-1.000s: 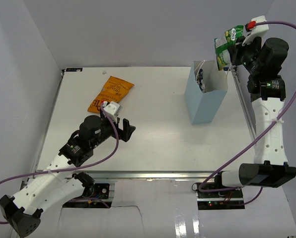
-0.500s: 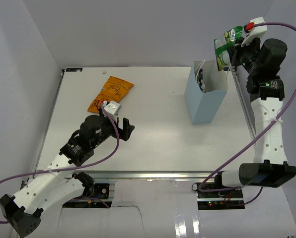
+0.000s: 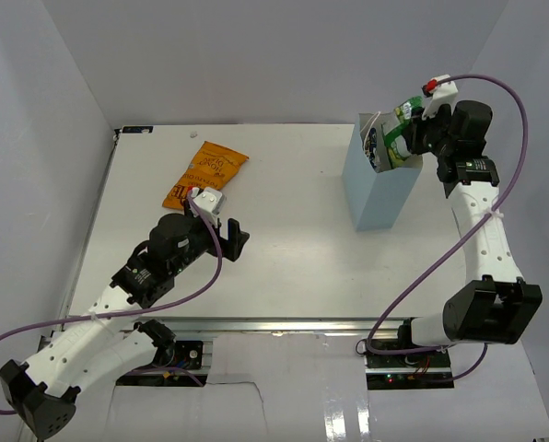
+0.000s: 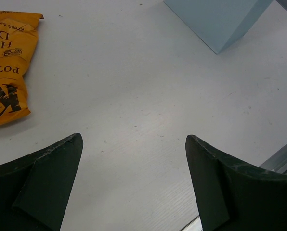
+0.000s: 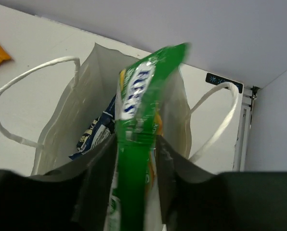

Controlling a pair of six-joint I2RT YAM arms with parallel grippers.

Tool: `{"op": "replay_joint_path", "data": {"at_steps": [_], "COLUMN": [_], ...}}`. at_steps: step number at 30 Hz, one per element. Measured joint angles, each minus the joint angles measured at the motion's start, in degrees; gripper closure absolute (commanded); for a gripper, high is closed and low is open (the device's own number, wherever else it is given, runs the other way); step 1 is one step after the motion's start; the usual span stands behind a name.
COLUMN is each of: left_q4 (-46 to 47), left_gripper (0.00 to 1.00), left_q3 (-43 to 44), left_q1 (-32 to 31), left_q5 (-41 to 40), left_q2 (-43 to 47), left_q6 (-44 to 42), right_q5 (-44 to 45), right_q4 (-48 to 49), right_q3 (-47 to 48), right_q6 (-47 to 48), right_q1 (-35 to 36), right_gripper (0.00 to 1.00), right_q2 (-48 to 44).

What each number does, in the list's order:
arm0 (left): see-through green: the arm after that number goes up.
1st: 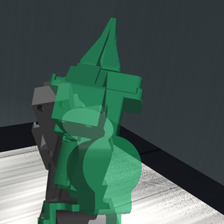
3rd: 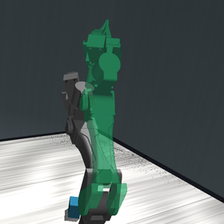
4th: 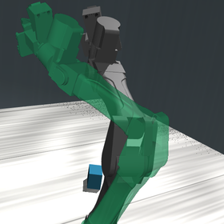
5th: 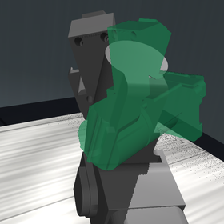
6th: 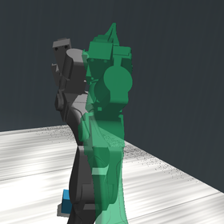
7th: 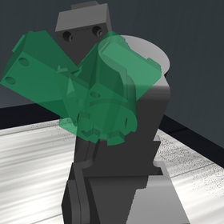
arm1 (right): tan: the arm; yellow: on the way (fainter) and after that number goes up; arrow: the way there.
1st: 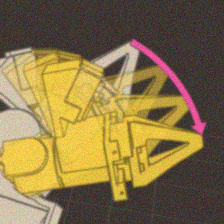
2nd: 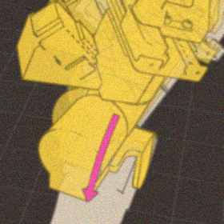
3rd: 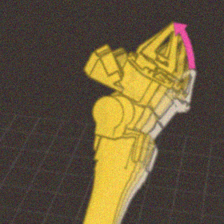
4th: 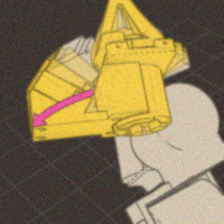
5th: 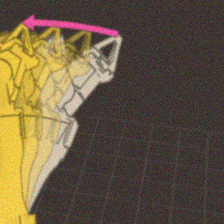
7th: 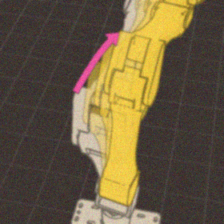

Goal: Place the snacks into the paper bag

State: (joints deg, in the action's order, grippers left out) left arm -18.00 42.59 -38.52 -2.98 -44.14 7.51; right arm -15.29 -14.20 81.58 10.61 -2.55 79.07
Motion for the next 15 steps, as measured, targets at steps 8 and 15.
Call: {"op": "replay_joint_path", "data": {"at_steps": [8,15], "left_q4": [0.00,-0.83], "left_gripper": [0.02,0.02], "left_q3": [-0.02,0.59], "left_q1": [0.59,4.35], "left_q5": [-1.14,-6.14], "left_q2": [-2.40,-10.73], "left_q6": [-0.17,0.57], "right_q5": [-4.48,-16.00], "right_q4": [-4.15,-4.96], "right_q3": [1.57,-6.91], "right_q6": [1.77,4.22], "right_q1": [0.00,-0.11], "right_gripper": [0.09,0.04], "right_q2": [-0.61,-20.33]}}
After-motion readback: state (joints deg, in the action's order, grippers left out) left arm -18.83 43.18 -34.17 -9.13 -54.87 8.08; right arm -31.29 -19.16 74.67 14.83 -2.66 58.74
